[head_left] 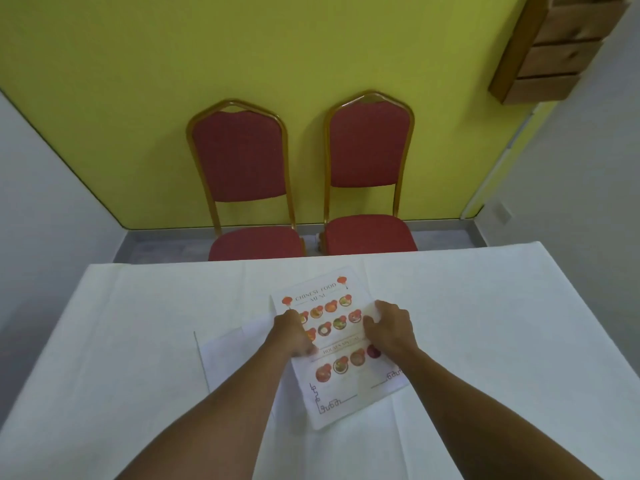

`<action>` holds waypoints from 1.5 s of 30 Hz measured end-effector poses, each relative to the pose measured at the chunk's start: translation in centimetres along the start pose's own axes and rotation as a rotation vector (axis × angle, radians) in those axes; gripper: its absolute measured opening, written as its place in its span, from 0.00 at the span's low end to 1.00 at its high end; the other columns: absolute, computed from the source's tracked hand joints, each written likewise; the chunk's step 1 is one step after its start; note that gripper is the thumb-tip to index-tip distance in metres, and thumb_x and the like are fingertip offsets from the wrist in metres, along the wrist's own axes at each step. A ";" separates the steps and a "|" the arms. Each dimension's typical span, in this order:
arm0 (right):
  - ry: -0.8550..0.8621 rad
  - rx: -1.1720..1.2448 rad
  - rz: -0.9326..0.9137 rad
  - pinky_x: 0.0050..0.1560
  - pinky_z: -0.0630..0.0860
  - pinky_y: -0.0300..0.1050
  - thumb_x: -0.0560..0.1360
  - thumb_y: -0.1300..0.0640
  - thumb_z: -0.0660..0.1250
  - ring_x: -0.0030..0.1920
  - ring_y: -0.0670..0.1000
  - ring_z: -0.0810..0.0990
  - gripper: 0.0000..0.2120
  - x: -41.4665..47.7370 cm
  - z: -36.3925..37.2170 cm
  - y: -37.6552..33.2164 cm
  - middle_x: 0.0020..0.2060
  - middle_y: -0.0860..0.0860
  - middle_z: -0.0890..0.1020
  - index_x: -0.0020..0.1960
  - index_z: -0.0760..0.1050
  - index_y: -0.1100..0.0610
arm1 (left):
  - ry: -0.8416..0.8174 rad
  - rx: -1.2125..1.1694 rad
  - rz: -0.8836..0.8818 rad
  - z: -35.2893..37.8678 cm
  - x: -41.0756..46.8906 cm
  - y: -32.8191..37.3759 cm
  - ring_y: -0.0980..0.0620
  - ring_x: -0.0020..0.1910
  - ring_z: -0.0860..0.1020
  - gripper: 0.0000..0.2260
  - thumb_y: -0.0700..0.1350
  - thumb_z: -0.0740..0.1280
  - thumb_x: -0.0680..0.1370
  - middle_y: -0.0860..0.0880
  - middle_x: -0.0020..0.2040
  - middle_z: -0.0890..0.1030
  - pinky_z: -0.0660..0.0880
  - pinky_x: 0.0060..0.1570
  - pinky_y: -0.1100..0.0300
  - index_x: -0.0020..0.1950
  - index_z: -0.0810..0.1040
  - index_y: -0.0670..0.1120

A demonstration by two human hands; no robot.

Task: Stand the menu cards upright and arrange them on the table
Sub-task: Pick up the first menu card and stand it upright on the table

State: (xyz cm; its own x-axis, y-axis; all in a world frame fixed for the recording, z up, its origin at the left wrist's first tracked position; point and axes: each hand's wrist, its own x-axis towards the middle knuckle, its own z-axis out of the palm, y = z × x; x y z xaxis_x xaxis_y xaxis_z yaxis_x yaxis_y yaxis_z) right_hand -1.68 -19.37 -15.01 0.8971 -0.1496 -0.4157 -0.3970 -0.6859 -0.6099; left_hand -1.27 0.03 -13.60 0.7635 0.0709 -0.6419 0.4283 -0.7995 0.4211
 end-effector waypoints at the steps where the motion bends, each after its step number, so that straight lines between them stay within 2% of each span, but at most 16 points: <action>1: 0.020 0.017 0.005 0.27 0.68 0.31 0.81 0.54 0.64 0.33 0.42 0.75 0.04 0.0 -0.3 -0.1 0.45 0.46 0.77 0.53 0.68 0.50 | 0.011 -0.031 -0.010 -0.1 -0.2 0.2 0.46 0.62 0.78 0.24 0.42 0.77 0.72 0.45 0.63 0.79 0.75 0.56 0.58 0.64 0.74 0.42; 4: 0.105 0.102 0.011 0.30 0.68 0.31 0.79 0.55 0.65 0.37 0.44 0.77 0.06 0.8 -1.7 -0.5 0.51 0.50 0.83 0.56 0.74 0.53 | 0.063 -0.124 -0.021 -0.6 -0.5 1.2 0.46 0.61 0.79 0.22 0.40 0.77 0.71 0.45 0.62 0.80 0.75 0.53 0.59 0.62 0.75 0.42; 6: 0.159 0.157 0.010 0.32 0.72 0.33 0.78 0.54 0.66 0.36 0.44 0.79 0.15 1.7 -3.1 -0.9 0.56 0.54 0.85 0.63 0.77 0.57 | 0.108 -0.188 -0.024 -1.4 -0.8 2.4 0.46 0.59 0.79 0.21 0.40 0.77 0.71 0.45 0.61 0.80 0.75 0.50 0.60 0.61 0.76 0.42; 8: 0.197 0.183 -0.014 0.36 0.77 0.36 0.77 0.55 0.66 0.41 0.50 0.83 0.19 2.3 -5.1 -1.7 0.56 0.55 0.85 0.66 0.78 0.60 | 0.155 -0.274 -0.037 -2.1 -0.7 3.9 0.45 0.58 0.80 0.21 0.41 0.78 0.70 0.45 0.60 0.81 0.77 0.48 0.59 0.61 0.78 0.42; 12: 0.251 0.260 -0.141 0.29 0.72 0.28 0.76 0.60 0.63 0.40 0.49 0.84 0.10 3.0 -8.7 -2.9 0.40 0.48 0.85 0.51 0.83 0.52 | 0.270 -0.425 -0.027 -3.7 -0.5 7.8 0.44 0.56 0.80 0.18 0.39 0.77 0.70 0.44 0.58 0.81 0.74 0.41 0.60 0.58 0.78 0.41; 17: 0.323 0.340 -0.233 0.25 0.71 0.29 0.75 0.63 0.60 0.34 0.44 0.80 0.15 4.5 -11.8 -3.4 0.36 0.49 0.83 0.52 0.83 0.52 | 0.406 -0.538 0.070 -5.0 1.0 11.4 0.48 0.47 0.80 0.13 0.36 0.73 0.72 0.45 0.55 0.83 0.76 0.39 0.58 0.56 0.82 0.41; 20: 0.345 0.366 -0.266 0.25 0.69 0.28 0.75 0.65 0.58 0.32 0.46 0.77 0.15 5.7 -12.6 -3.3 0.34 0.48 0.81 0.50 0.81 0.55 | 0.476 -0.543 0.135 -5.3 2.0 12.7 0.49 0.48 0.81 0.15 0.35 0.68 0.72 0.48 0.54 0.84 0.76 0.38 0.59 0.57 0.82 0.46; 23: 0.361 0.423 -0.274 0.28 0.70 0.26 0.75 0.67 0.58 0.35 0.44 0.78 0.15 6.5 -12.8 -3.2 0.39 0.50 0.83 0.53 0.80 0.58 | 0.504 -0.569 0.194 -5.4 2.6 13.6 0.50 0.50 0.82 0.20 0.33 0.65 0.71 0.50 0.55 0.83 0.79 0.42 0.59 0.60 0.79 0.48; 26: 0.369 0.554 -0.245 0.33 0.73 0.25 0.75 0.67 0.59 0.47 0.46 0.83 0.19 7.3 -12.6 -2.9 0.50 0.50 0.85 0.62 0.79 0.57 | 0.519 -0.600 0.246 -5.6 3.2 14.3 0.52 0.53 0.82 0.24 0.32 0.63 0.71 0.53 0.56 0.83 0.81 0.49 0.55 0.64 0.77 0.50; 29: 0.380 0.641 -0.220 0.38 0.74 0.24 0.74 0.68 0.60 0.52 0.45 0.83 0.23 8.1 -12.3 -2.5 0.55 0.49 0.84 0.67 0.76 0.57 | 0.530 -0.643 0.270 -5.7 3.6 14.9 0.53 0.57 0.80 0.28 0.32 0.64 0.72 0.52 0.61 0.81 0.78 0.50 0.62 0.70 0.72 0.49; 33: 0.386 0.648 -0.182 0.43 0.78 0.30 0.74 0.66 0.62 0.57 0.49 0.83 0.23 9.6 -11.7 -1.8 0.57 0.49 0.84 0.68 0.74 0.56 | 0.548 -0.653 0.271 -5.5 3.9 15.4 0.53 0.58 0.79 0.26 0.30 0.64 0.74 0.49 0.63 0.80 0.69 0.32 0.78 0.71 0.69 0.46; 35: 0.380 0.637 -0.174 0.45 0.78 0.32 0.74 0.67 0.62 0.58 0.50 0.83 0.22 10.1 -11.5 -1.4 0.57 0.49 0.83 0.67 0.74 0.57 | 0.552 -0.651 0.263 -5.0 4.3 15.3 0.51 0.59 0.79 0.25 0.30 0.64 0.74 0.48 0.63 0.80 0.69 0.32 0.76 0.69 0.69 0.47; 38: 0.389 0.610 -0.208 0.40 0.78 0.28 0.74 0.69 0.61 0.56 0.50 0.83 0.22 10.1 -11.3 -0.9 0.55 0.48 0.82 0.67 0.74 0.58 | 0.551 -0.652 0.256 -4.3 5.3 14.6 0.50 0.59 0.80 0.25 0.30 0.64 0.74 0.50 0.64 0.80 0.72 0.36 0.71 0.68 0.69 0.48; 41: 0.372 0.575 -0.264 0.39 0.78 0.28 0.74 0.70 0.60 0.53 0.48 0.83 0.25 10.0 -11.0 -0.7 0.55 0.46 0.82 0.68 0.74 0.55 | 0.561 -0.663 0.273 -3.9 5.8 14.3 0.52 0.58 0.80 0.26 0.30 0.63 0.74 0.50 0.64 0.80 0.74 0.42 0.68 0.70 0.69 0.48; 43: 0.332 0.518 -0.289 0.41 0.81 0.32 0.74 0.69 0.60 0.52 0.48 0.83 0.26 10.1 -10.8 -0.1 0.54 0.44 0.82 0.67 0.74 0.49 | 0.534 -0.637 0.267 -3.5 6.2 14.1 0.50 0.60 0.79 0.25 0.31 0.63 0.75 0.50 0.64 0.80 0.77 0.49 0.62 0.71 0.70 0.47; 45: 0.277 0.450 -0.287 0.46 0.81 0.35 0.73 0.68 0.60 0.52 0.48 0.82 0.27 10.1 -10.4 0.7 0.55 0.43 0.82 0.68 0.73 0.48 | 0.492 -0.573 0.246 -2.9 6.7 13.7 0.47 0.62 0.78 0.23 0.33 0.63 0.76 0.48 0.63 0.80 0.80 0.51 0.53 0.70 0.72 0.48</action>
State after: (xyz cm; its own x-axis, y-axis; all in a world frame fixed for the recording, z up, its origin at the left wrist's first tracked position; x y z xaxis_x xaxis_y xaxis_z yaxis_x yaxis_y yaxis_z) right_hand 9.10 -28.73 -12.59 0.9738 -0.2245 -0.0374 -0.1200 -0.3670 -0.9225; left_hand 11.06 -8.72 -10.30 0.9372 0.2944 -0.1872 0.2997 -0.4043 0.8641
